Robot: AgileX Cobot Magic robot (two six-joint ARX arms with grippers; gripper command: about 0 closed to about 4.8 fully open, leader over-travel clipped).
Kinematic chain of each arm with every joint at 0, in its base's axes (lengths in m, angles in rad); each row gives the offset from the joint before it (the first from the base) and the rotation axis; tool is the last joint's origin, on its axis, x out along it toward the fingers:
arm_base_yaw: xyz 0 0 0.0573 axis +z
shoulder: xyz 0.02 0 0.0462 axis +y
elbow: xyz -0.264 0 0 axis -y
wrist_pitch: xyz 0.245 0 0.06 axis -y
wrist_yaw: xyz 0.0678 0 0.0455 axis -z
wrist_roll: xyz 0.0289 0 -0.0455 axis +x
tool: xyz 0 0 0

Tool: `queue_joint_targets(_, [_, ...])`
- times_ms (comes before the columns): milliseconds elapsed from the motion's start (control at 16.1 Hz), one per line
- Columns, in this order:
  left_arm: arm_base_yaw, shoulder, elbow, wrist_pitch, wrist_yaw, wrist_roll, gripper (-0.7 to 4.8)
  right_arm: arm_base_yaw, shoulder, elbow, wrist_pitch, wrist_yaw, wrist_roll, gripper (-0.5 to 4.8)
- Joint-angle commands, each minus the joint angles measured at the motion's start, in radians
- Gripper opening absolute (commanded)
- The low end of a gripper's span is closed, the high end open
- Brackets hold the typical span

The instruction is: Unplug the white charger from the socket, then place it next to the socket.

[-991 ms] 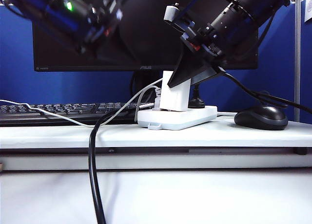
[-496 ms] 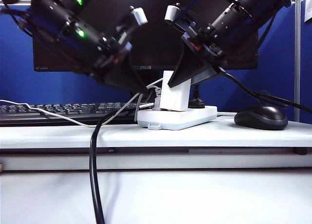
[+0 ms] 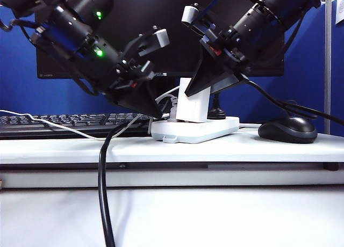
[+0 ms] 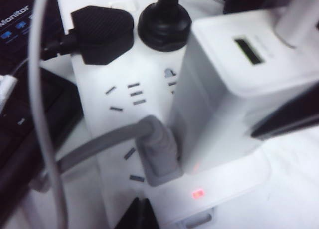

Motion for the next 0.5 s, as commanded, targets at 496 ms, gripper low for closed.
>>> queue_joint_targets(496, [-0.01, 0.063, 0.002, 0.051, -0.007, -0.007, -0.05, 0.016, -0.005, 0.008, 0.029, -0.027, -0.067, 0.16])
